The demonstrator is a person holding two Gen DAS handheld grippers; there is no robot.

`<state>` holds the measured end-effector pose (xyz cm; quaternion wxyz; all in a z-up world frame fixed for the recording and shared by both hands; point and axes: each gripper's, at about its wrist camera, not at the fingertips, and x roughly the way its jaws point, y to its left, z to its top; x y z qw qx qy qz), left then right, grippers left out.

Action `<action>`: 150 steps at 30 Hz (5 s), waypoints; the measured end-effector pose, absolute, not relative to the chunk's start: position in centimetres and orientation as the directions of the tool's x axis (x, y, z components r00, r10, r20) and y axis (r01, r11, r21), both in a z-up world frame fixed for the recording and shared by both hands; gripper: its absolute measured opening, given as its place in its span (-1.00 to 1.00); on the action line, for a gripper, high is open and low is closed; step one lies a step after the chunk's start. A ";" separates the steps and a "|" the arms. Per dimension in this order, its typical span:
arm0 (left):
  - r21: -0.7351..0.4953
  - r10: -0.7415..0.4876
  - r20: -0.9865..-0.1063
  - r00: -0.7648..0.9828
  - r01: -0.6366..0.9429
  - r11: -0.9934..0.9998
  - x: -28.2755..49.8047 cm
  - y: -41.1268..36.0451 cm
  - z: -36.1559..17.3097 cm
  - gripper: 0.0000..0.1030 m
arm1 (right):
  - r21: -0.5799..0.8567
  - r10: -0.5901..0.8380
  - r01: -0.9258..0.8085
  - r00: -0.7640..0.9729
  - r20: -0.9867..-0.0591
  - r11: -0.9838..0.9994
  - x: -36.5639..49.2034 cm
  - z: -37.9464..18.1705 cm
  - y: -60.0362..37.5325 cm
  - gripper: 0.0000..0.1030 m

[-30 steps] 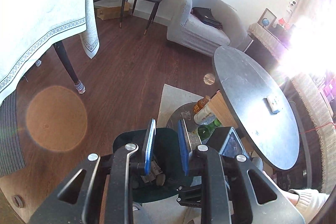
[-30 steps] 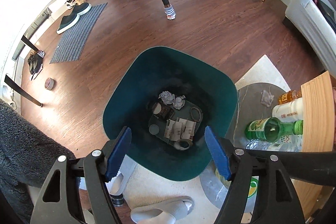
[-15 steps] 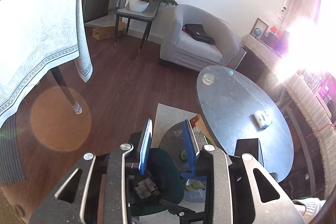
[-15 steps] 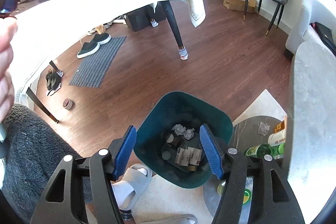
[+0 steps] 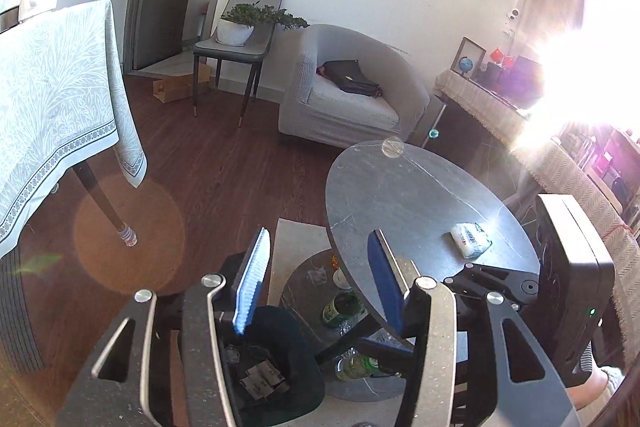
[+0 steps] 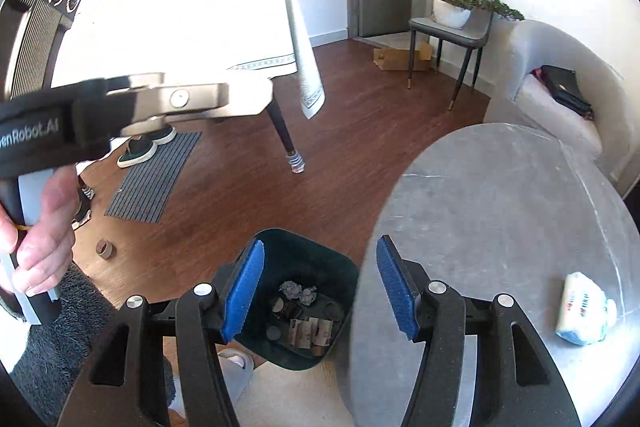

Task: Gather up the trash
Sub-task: 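Bring both tools back to the table toward the blue-white tissue pack, then grasp the blue-white tissue pack with the left tool while the right tool grasps the white cap, then carry the tissue pack and white cap over the green bin with both tools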

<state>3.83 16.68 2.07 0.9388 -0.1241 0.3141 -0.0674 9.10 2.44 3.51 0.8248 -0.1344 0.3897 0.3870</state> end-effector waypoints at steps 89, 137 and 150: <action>-0.106 -0.081 -0.800 0.595 -0.007 0.994 18.5 -10.3 -6.6 0.43 | 0.190 0.376 -0.352 0.595 -0.710 0.916 15.4 2.1 -28.6 0.52; -0.217 -0.195 -0.756 0.624 0.041 0.975 9.1 4.8 -3.1 0.42 | 0.023 0.230 -0.352 0.558 -0.797 0.936 20.5 0.8 -16.3 -0.41; -0.211 -0.137 -0.750 0.647 -0.038 0.977 5.7 9.7 -2.7 0.42 | 0.035 0.353 -0.527 0.518 -0.779 0.849 16.8 3.7 -8.9 -0.41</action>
